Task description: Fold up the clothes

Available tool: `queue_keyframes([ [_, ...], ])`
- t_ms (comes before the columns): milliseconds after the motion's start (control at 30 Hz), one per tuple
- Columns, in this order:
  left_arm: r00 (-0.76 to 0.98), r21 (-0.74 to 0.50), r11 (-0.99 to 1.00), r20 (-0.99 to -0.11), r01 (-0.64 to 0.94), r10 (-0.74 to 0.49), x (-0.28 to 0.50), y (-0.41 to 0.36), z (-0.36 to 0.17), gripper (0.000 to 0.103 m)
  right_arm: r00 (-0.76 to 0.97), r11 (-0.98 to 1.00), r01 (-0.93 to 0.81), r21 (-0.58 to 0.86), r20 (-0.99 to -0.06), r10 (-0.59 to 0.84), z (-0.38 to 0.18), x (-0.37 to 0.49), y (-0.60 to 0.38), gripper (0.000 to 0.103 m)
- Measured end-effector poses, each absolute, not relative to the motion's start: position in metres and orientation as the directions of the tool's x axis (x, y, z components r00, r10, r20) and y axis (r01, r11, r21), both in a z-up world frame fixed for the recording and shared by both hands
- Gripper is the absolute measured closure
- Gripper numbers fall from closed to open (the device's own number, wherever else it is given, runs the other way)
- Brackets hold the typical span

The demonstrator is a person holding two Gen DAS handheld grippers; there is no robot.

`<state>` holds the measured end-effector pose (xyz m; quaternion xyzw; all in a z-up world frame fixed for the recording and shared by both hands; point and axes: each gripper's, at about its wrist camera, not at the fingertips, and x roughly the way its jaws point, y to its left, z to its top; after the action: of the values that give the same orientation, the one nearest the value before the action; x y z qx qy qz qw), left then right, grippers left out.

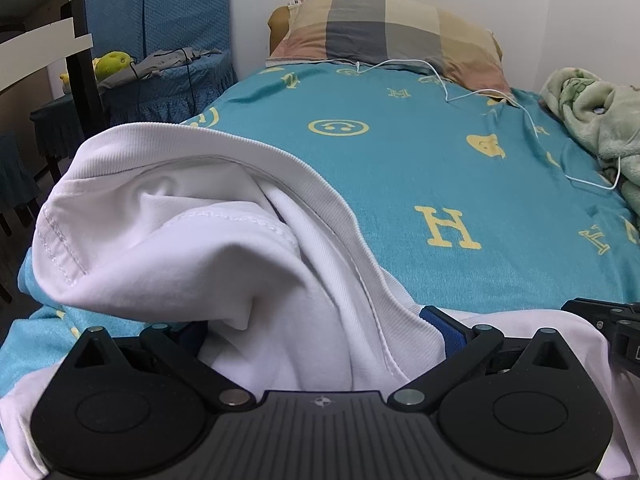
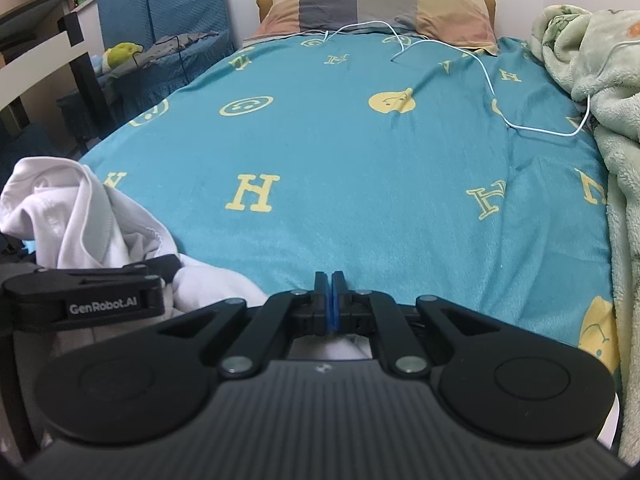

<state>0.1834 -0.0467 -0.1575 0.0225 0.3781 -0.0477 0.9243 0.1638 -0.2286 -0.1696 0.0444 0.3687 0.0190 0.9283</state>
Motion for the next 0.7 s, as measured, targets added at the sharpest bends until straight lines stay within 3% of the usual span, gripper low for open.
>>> queue_keyframes([
  [500, 0.71, 0.015, 0.994, -0.701, 0.104, -0.064, 0.186, -0.047, -0.16, 0.0, 0.754, 0.998, -0.038, -0.056, -0.657, -0.009, -0.165, 0.154, -0.21, 0.097],
  [700, 0.71, 0.015, 0.994, -0.701, 0.104, -0.064, 0.186, -0.047, -0.16, 0.0, 0.752, 0.998, -0.034, -0.053, -0.659, -0.009, -0.167, 0.157, -0.211, 0.097],
])
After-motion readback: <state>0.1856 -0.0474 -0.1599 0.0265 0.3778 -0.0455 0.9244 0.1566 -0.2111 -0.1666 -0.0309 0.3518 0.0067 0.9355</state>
